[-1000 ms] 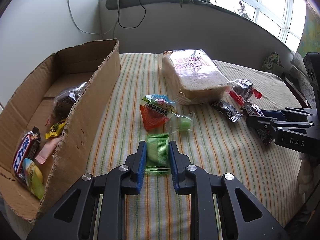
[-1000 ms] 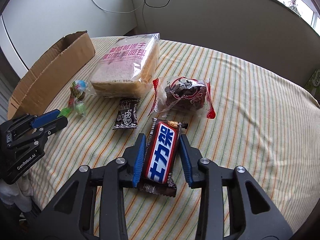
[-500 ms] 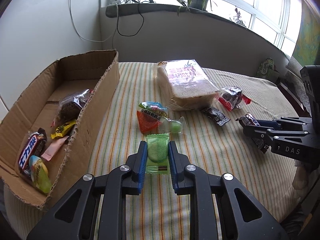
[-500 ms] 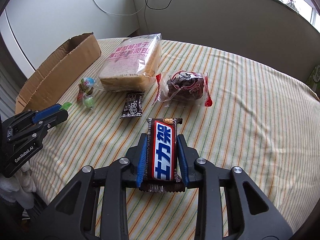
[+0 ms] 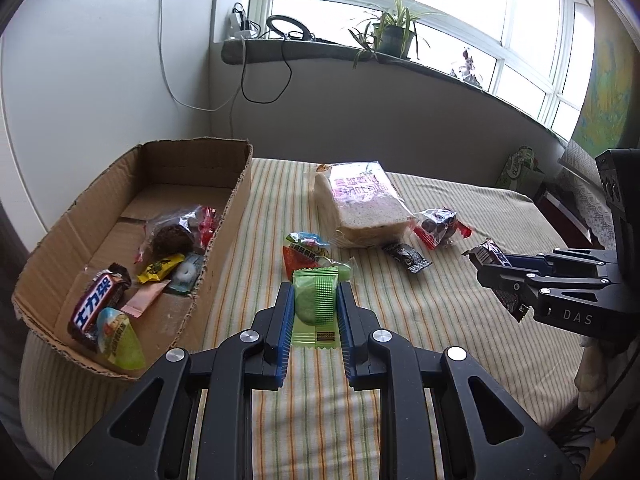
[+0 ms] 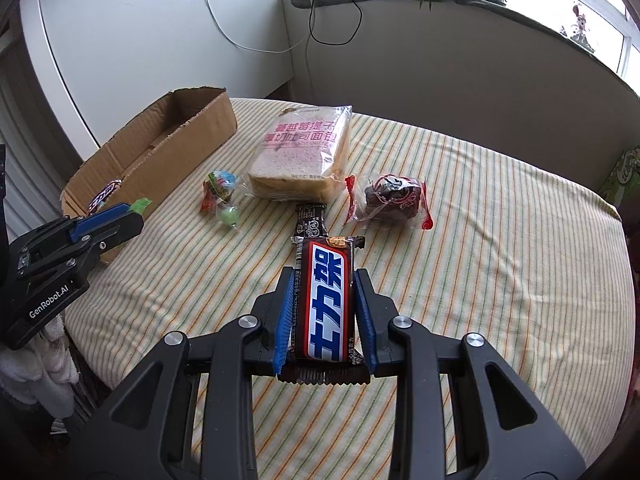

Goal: Organize snacks
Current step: 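Carry green pack into box and open left tool while right tool drops chocolate bar, then move both open tools back over the remaining snacks, then grasp small clear green candy with left tool while right tool grasps red-wrapped snack bag, then carry green candy into box and open left tool while right tool drops red bag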

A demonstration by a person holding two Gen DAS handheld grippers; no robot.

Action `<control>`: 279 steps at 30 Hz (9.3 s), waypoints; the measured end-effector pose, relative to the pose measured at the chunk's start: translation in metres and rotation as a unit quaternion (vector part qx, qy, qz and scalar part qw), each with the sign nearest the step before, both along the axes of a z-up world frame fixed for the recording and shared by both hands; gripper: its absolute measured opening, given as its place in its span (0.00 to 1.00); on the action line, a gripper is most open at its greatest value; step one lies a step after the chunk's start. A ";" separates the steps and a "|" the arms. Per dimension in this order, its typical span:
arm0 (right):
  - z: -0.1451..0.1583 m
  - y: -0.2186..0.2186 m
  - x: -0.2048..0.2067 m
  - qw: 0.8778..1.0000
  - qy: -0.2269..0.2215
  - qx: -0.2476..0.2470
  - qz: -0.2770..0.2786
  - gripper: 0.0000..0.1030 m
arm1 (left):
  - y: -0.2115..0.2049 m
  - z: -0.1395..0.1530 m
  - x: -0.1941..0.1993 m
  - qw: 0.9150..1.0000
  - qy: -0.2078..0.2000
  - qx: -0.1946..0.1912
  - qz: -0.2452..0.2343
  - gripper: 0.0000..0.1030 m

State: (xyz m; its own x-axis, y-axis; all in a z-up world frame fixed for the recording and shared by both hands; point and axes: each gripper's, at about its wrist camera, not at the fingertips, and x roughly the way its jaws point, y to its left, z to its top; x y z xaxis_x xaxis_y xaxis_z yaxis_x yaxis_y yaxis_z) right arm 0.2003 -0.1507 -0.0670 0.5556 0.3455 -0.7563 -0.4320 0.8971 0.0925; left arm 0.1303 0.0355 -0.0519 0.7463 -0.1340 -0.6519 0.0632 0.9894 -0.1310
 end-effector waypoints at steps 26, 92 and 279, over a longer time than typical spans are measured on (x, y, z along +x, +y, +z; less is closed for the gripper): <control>0.060 0.128 0.000 0.995 -0.060 0.002 0.075 0.29 | 0.102 0.030 -0.022 0.995 -0.057 -0.018 0.084 0.19; 0.052 0.233 0.065 0.991 -0.076 0.001 0.111 0.84 | 0.151 0.021 0.009 0.989 -0.042 -0.010 0.140 0.57; 0.027 0.255 0.061 0.986 -0.049 0.010 0.162 0.75 | 0.153 0.005 0.012 0.992 -0.030 -0.041 0.119 0.28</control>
